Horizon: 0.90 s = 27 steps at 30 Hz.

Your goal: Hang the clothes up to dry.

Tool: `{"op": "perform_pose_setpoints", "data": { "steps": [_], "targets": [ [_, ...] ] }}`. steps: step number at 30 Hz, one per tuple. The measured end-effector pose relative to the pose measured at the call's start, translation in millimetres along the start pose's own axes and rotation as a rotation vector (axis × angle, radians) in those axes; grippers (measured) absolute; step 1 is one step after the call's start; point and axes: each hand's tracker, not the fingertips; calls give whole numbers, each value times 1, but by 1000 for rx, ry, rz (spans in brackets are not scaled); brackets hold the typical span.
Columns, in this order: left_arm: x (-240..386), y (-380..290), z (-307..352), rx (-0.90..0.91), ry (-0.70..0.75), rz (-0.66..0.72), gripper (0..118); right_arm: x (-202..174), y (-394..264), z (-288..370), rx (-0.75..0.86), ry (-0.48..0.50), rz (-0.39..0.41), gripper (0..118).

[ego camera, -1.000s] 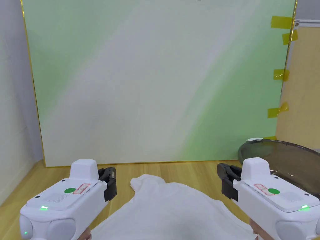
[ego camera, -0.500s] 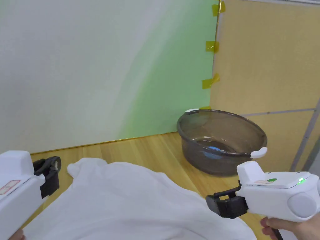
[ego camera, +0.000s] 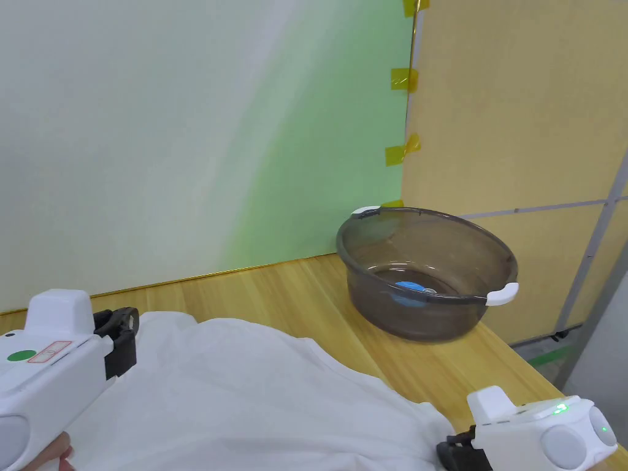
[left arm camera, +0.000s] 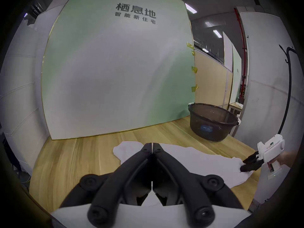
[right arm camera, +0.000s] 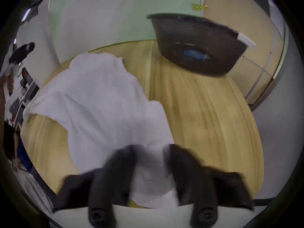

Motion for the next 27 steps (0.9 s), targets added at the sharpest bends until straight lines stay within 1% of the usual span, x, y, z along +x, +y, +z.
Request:
{"op": "perform_pose_setpoints", "data": {
  "steps": [1,2,5,7,10,11,13,14,15,16,18,19,20,21,23,25,27],
  "targets": [
    [-3,0,-4,-7,6,-7,2,-4,-1,1,22,-22,41,8],
    [-7,0,-9,-21,12,-16,2,-7,-2,2,39,-27,37,5],
    [-27,0,-25,-48,28,-31,2,-8,-3,2,32,-6,46,4],
    [-42,6,-38,-77,44,-40,2,-7,-4,3,34,-9,48,4],
    [-69,20,-65,-129,79,-58,2,-7,-3,6,49,4,29,4],
    [-79,26,-75,-155,80,-36,2,-7,-3,6,50,11,25,4],
    [-98,36,-97,-189,85,-33,5,-8,-3,6,56,10,26,4],
    [-108,41,-109,-216,83,-34,11,-8,-3,6,58,13,28,4],
    [-118,46,-121,-251,80,-29,27,-8,-4,7,59,21,30,4],
    [-126,50,-132,-294,70,-21,52,-9,-4,8,62,26,30,4],
    [-147,55,-160,-407,56,9,114,-9,-3,7,62,38,27,4],
    [-154,55,-174,-461,69,17,111,-10,-3,7,61,38,28,4],
    [-158,55,-183,-460,55,19,109,-10,-4,7,63,37,29,4],
    [-164,52,-196,-492,46,12,109,-17,0,10,63,35,29,4],
    [-169,46,-219,-542,73,-22,110,-18,-1,10,67,42,17,4],
    [-174,25,-240,-605,131,-64,110,-18,0,9,67,44,4,4],
    [-177,12,-255,-673,114,-116,109,-18,0,9,69,46,-4,4]
  ]
}}
